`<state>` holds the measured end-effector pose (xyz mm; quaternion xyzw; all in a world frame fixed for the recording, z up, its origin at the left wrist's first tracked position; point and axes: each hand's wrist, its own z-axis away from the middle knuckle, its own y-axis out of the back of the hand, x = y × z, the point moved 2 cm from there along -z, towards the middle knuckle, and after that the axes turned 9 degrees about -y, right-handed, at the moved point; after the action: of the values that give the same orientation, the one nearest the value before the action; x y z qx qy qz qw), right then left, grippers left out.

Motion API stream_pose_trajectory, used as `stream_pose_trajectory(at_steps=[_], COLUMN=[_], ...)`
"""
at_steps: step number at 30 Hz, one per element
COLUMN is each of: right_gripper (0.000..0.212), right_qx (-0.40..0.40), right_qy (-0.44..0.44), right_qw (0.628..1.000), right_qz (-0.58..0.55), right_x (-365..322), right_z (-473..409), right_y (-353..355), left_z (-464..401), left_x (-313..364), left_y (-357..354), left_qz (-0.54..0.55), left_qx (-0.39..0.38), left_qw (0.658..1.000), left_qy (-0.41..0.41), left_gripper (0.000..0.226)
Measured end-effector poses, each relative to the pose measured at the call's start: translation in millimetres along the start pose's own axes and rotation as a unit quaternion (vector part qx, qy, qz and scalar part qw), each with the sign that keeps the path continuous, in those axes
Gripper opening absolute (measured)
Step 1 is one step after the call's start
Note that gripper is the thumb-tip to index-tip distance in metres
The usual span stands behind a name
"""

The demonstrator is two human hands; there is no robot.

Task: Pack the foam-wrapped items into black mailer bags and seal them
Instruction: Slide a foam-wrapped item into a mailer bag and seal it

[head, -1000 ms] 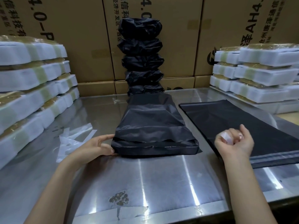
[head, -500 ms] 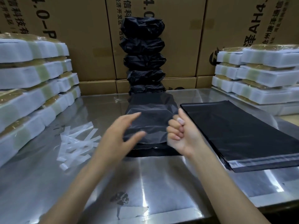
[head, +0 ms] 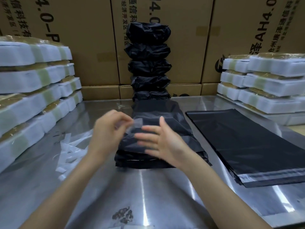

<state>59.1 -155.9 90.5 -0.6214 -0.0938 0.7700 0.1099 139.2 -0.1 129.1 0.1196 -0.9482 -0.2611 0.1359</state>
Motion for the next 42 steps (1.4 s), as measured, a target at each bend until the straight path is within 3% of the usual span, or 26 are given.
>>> stream_pose_trajectory(at_steps=[3,6,8,11,13,14,16,17,20,22,25,28,33,35,38,39,42], right_gripper=[0.038,0.032,0.03,0.023,0.018,0.025,0.044,0.051,0.067,0.073,0.072,0.048,0.045,0.04,0.053,0.054,0.062], right_qx=[0.18,0.281,0.294,0.315,0.355,0.372,0.37,0.35,0.31,0.302,0.262,0.205,0.16,0.169,0.186,0.184,0.179], right_qy=[0.138,0.159,0.166,0.194,0.197,0.192,0.19,0.198,0.261,0.289,0.306,0.34,0.348,0.347,0.315,0.308,0.325], right_qw=[0.974,0.937,0.923,0.874,0.794,0.731,0.595,0.547,0.442,0.4,0.374,0.343,0.322,0.355,0.468,0.487,0.473], right_qz=[0.029,0.134,0.187,0.315,0.452,0.539,0.688,0.734,0.8,0.816,0.835,0.852,0.866,0.851,0.805,0.797,0.799], right_x=[-15.5,-19.4,-16.5,-15.8,-16.9,-16.2,-11.5,-8.6,-4.9,-6.2,-5.4,-8.6,-14.1,-9.6,-4.1,-2.4,-3.3], right_z=[8.0,15.8,16.5,18.2,23.9,27.6,34.0,35.6,34.1,30.1,24.1,18.6,16.5,17.5,21.4,23.0,23.6], right_y=[34.7,68.9,86.1,106.6,123.1,130.6,142.2,145.5,149.4,151.8,155.0,154.7,148.4,148.3,150.6,149.9,144.6], left_z=[-1.6,11.1,17.9,18.4,22.3,25.6,31.9,33.3,29.1,25.4,27.4,27.2,33.2,34.3,33.6,33.5,36.0], left_x=[-59.8,-95.5,-99.7,-91.4,-88.4,-86.3,-82.5,-81.6,-77.4,-74.2,-71.5,-79.0,-96.7,-98.4,-100.0,-101.3,-107.0], left_y=[16.4,17.3,10.8,1.1,-5.7,-10.6,-20.8,-24.7,-31.7,-36.9,-45.8,-53.6,-60.3,-60.8,-57.4,-56.0,-54.6], left_qz=[-0.11,-0.261,-0.311,-0.284,-0.254,-0.245,-0.237,-0.23,-0.207,-0.204,-0.206,-0.155,-0.075,-0.038,0.041,0.052,0.044], left_qx=[-0.025,-0.195,-0.216,-0.16,-0.151,-0.172,-0.203,-0.201,-0.208,-0.211,-0.222,-0.237,-0.26,-0.255,-0.222,-0.216,-0.224], left_qw=[0.985,0.927,0.91,0.945,0.948,0.939,0.926,0.925,0.923,0.915,0.913,0.943,0.962,0.966,0.974,0.975,0.973], left_qy=[0.128,0.188,0.172,0.035,-0.118,-0.167,-0.214,-0.227,-0.249,-0.277,-0.274,-0.173,-0.035,0.005,0.026,0.025,0.028], left_gripper=[0.013,0.034,0.047,0.041,0.034,0.034,0.03,0.028,0.036,0.038,0.036,0.042,0.054,0.057,0.067,0.072,0.075])
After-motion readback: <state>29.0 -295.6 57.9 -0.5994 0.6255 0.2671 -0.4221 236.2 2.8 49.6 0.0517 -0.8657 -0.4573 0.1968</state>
